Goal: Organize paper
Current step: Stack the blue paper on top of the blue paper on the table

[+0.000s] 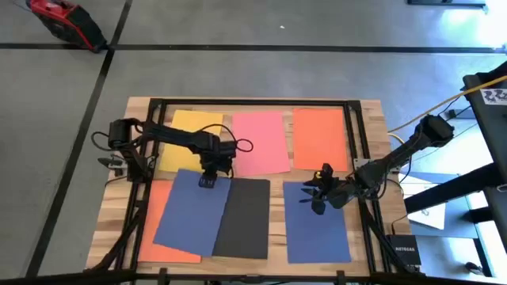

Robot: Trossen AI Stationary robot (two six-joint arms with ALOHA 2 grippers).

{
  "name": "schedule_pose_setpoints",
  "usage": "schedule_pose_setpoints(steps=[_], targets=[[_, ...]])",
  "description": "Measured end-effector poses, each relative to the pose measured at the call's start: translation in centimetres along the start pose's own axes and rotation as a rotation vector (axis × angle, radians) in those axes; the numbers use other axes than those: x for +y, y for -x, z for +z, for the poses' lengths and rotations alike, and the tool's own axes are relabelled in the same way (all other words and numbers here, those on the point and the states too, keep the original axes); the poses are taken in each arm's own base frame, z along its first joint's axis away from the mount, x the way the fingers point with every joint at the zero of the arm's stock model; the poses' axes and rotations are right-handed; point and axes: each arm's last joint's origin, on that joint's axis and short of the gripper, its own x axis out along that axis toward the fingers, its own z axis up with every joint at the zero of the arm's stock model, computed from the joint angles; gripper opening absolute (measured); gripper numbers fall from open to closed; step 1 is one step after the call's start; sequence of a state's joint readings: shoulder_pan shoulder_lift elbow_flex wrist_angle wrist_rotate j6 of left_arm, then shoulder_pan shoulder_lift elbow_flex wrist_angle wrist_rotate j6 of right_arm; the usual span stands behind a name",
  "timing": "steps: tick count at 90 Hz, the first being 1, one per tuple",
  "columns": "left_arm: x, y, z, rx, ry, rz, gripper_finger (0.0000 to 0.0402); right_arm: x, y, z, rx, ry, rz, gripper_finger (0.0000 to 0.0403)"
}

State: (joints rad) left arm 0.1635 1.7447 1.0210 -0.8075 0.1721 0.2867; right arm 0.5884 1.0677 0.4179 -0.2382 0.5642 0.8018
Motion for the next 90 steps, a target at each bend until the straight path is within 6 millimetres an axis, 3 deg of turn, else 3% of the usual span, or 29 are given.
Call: schedule_pose_setpoints(steps=[15,36,55,74,90], targets=[[0.1,0.1,0.1,0.001,-0.01,0.026,0.001,0.0,0.0,0.0,0.003,0.003,-0.003,0.0095],[-0.1,0.2,-0.2,0.033,-0.02,0.01,0.0003,0.0,0.0,0.0,0.003,0.003,-0.003,0.0095],[-0.5,0.3,-0.5,0.043,0.002,-0.09,0.0029,0.0,0.0,0.0,0.003,0.004,-0.003,0.0095],[0.1,0.5,-0.6,-0.001,0.071,-0.2,0.0088,0.0,0.0,-0.1,0.016,0.006,0.005,0.0095],[0.9,0.6,-0.8,-0.007,0.063,-0.181,0.0131,-0.1,0.0,-0.1,0.022,0.01,0.0,0.0095]])
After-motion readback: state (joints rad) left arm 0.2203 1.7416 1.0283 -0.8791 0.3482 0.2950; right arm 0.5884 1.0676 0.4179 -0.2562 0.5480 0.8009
